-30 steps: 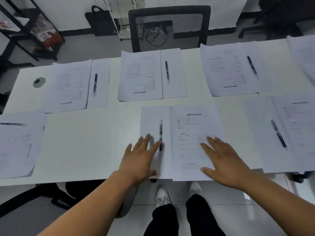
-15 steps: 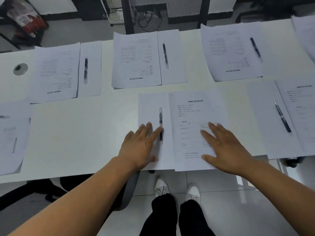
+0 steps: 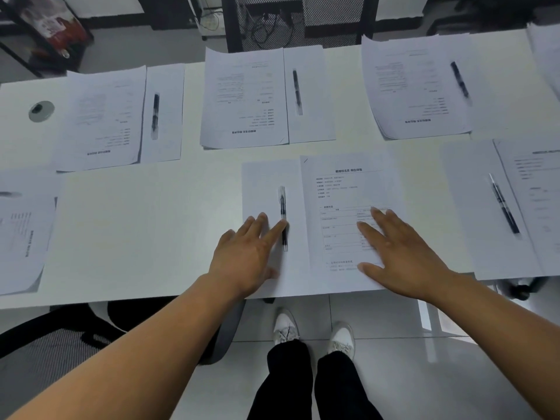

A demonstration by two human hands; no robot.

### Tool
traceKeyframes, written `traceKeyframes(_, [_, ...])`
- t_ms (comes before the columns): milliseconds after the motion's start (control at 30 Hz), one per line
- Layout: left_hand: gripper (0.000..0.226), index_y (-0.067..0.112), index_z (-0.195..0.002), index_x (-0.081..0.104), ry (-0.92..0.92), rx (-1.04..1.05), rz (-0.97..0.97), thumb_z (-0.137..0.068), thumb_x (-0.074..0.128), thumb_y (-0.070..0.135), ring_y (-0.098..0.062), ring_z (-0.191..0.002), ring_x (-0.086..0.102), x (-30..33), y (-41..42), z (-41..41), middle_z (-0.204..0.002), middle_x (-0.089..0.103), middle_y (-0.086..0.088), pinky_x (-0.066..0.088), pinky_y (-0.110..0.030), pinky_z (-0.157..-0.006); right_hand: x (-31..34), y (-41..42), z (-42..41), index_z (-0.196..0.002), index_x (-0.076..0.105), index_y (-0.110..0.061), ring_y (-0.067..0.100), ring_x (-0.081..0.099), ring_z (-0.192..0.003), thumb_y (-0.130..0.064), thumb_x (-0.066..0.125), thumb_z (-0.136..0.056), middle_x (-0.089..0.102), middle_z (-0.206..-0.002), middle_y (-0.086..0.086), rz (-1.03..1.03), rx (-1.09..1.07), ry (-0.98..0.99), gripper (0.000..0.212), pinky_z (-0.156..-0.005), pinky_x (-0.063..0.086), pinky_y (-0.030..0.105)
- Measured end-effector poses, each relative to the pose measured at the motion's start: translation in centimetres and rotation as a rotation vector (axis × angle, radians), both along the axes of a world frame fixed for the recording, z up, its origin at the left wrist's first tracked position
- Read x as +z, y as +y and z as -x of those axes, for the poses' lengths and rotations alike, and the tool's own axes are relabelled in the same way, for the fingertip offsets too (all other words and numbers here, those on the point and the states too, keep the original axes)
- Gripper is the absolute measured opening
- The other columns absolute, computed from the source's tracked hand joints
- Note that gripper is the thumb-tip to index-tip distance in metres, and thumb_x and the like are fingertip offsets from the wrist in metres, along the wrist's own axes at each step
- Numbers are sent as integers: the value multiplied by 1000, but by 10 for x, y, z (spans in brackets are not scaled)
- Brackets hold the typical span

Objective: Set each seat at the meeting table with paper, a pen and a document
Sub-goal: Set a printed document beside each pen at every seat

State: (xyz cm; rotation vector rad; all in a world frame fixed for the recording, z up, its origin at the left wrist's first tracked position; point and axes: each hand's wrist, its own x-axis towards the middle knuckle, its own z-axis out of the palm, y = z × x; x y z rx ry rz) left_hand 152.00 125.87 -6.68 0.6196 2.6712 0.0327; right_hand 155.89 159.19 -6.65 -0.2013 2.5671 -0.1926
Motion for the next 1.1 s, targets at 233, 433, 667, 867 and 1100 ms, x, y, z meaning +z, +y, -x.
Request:
traceKeyframes(233, [106, 43, -169, 5, 20, -4, 15, -93, 79, 52, -29, -157, 33, 3, 4, 5, -169, 23, -5, 45, -49, -111, 0, -1, 8, -172, 2, -28, 28, -14, -166, -64, 49, -104, -17, -179, 5, 0, 15, 10, 91, -135, 4, 46])
traceKeyframes(433, [107, 41, -169, 6, 43, -4, 23, -92, 79, 53, -27, -154, 36, 4, 2, 6, -166, 25, -3, 48, -45, -105, 1, 0, 7, -172, 0, -28, 28, -15, -165, -64, 49, -104, -17, -179, 5, 5, 21, 12, 91, -135, 4, 45])
traceKeyframes(667, [107, 39, -169, 13, 55, 10, 13, -89, 82, 54, -25, -149, 42, 5, -3, 8, -162, 31, -1, 50, -43, -101, 0, -4, 9, -172, 2, -28, 29, -14, -166, -66, 46, -102, -16, -179, 5, 15, 34, 24, 91, -135, 5, 46])
traceKeyframes(867, [108, 39, -169, 13, 60, 7, 12, -88, 84, 51, -24, -146, 43, 4, -4, 11, -160, 31, 0, 50, -41, -98, -1, -8, 12, -172, 5, -28, 30, -13, -166, -64, 51, -102, -15, -179, 5, 33, 30, 32, 91, -135, 6, 48])
traceKeyframes(1100, [108, 39, -169, 13, 61, 13, 6, -88, 85, 47, -25, -145, 45, 3, -7, 14, -160, 33, 0, 50, -41, -97, 0, -10, 16, -172, 2, -29, 29, -14, -166, -64, 49, -103, -17, -179, 4, 20, 24, 25, 90, -135, 5, 47])
